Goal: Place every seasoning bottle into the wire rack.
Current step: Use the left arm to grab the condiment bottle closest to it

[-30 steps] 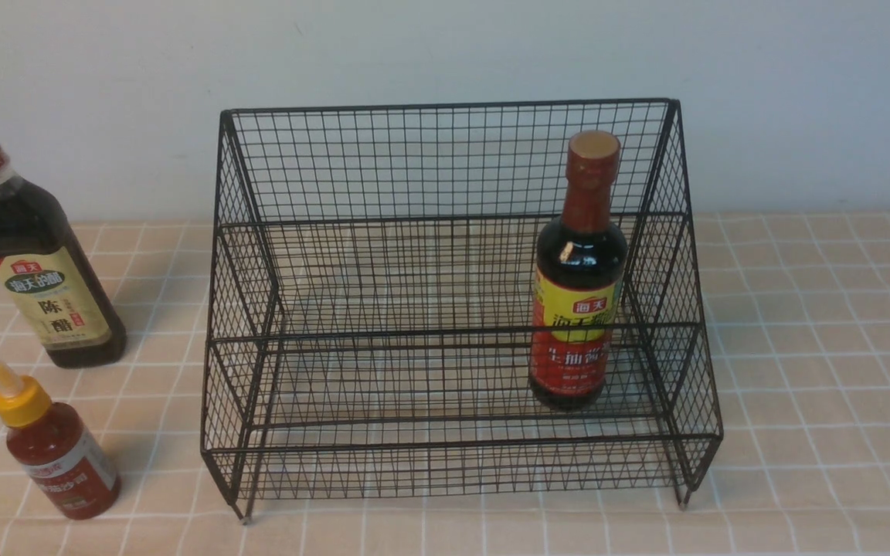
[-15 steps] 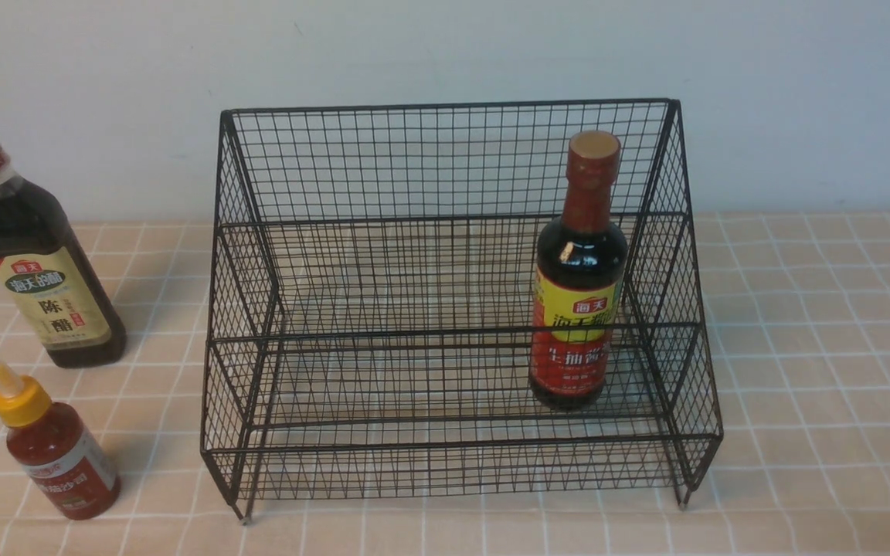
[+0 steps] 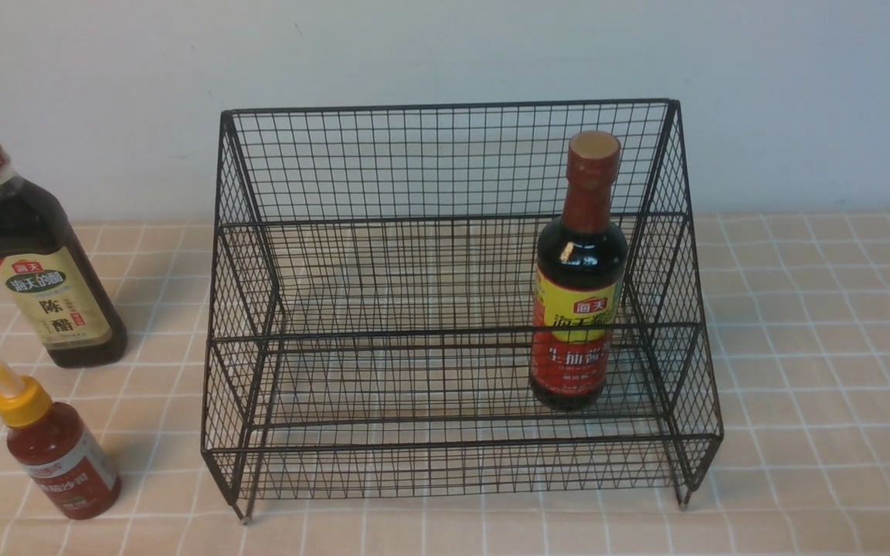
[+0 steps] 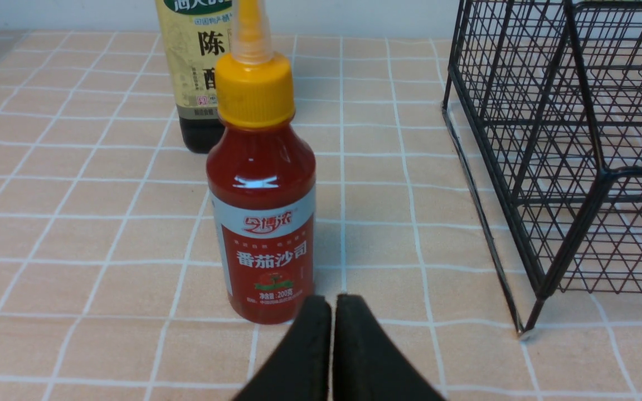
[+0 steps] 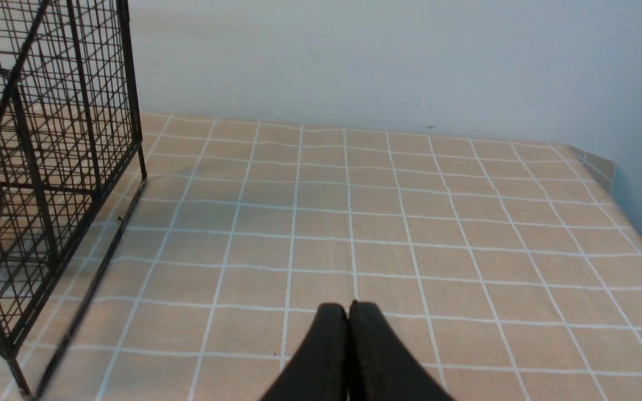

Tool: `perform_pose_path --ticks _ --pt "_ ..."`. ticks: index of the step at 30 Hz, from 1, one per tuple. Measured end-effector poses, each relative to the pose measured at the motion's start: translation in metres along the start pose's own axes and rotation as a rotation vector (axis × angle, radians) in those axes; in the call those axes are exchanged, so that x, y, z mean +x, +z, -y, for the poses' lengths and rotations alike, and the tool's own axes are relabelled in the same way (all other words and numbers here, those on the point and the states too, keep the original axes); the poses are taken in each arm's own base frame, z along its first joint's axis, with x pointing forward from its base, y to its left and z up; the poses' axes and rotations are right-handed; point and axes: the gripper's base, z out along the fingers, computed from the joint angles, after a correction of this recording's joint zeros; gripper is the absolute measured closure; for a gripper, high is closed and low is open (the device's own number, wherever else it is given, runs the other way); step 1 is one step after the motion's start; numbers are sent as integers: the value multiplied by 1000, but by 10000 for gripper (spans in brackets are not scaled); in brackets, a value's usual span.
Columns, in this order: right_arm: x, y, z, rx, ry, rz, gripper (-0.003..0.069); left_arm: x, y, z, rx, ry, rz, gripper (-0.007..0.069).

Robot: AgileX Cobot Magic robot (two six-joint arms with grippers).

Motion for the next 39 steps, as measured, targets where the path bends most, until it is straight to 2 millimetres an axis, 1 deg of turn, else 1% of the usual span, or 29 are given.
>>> perform_pose_path --ticks 21,25,26,28,31,32,34,35,38,39 --pt "0 0 0 0 3 -3 673 0 0 0 -1 3 3 631" --pt "0 0 0 0 3 -3 673 -3 0 2 19 -75 45 631" --pt "0 0 0 0 3 -3 673 -7 0 3 42 -157 81 631" --pt "0 0 0 0 3 -3 673 -12 0 5 68 -248 132 631" --pt "0 0 0 0 3 -4 673 -19 -2 5 94 -343 214 631" --pt "0 0 0 0 3 -4 673 -20 -2 5 95 -348 226 631" --pt "0 0 0 0 4 -4 673 -30 -5 3 94 -354 337 631" --pt "0 0 0 0 4 -4 673 -31 -5 3 92 -348 349 631" --pt "0 0 0 0 4 -4 673 -49 -15 -2 49 -255 586 631" --pt "0 0 0 0 4 -4 673 -49 -15 -2 48 -249 586 631"
